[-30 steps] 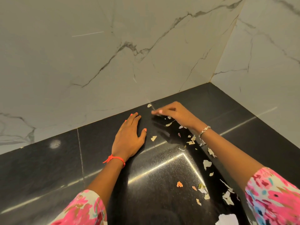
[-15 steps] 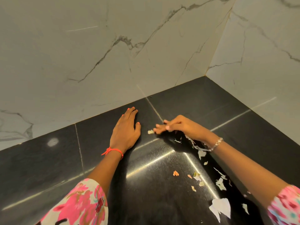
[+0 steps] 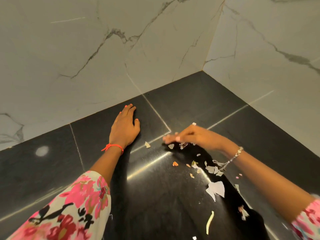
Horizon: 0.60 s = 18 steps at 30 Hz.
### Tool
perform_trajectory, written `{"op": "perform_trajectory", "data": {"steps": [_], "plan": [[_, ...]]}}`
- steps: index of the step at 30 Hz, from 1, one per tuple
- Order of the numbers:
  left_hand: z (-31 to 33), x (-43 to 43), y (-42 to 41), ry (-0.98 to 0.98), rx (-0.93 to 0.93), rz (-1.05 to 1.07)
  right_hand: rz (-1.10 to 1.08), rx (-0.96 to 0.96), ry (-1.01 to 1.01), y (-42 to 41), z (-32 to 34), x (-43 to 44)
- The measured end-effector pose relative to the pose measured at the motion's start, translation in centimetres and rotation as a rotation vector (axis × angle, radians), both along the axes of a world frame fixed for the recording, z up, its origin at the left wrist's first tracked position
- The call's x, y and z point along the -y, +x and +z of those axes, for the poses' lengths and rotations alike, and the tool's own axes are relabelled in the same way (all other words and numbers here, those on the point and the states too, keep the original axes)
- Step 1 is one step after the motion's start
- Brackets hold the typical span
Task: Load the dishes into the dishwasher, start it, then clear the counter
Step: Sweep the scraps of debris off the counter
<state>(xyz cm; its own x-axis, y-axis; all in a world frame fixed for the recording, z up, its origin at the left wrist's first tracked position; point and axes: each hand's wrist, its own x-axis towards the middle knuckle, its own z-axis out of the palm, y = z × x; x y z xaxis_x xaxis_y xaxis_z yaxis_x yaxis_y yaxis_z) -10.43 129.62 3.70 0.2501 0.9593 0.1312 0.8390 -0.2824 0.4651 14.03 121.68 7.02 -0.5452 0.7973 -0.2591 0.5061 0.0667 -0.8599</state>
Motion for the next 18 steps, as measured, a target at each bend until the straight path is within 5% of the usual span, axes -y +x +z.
{"op": "perform_trajectory", "data": {"steps": [2,4,8,11,14,18], "plan": [[0.1,0.1,0.0,-0.004,-0.006,-0.006,-0.246,0.027,0.139,1.8,0.1,-0.2],[0.1,0.3,0.0,-0.010,-0.005,-0.015,-0.357,0.255,0.230,2.8,-0.4,-0.6],[0.2,1.0,-0.2,-0.039,-0.028,-0.043,-0.217,0.619,0.380,1.3,-2.6,1.2],[0.2,1.8,-0.4,-0.077,-0.085,-0.073,-0.103,0.527,0.401,-0.9,-2.8,5.2],[0.4,4.0,-0.1,-0.128,-0.123,-0.096,-0.070,0.236,0.183,-1.3,-1.1,9.6],[0.9,10.2,2.0,-0.123,-0.214,-0.194,-0.482,0.017,0.131,0.2,1.8,14.3]]}}
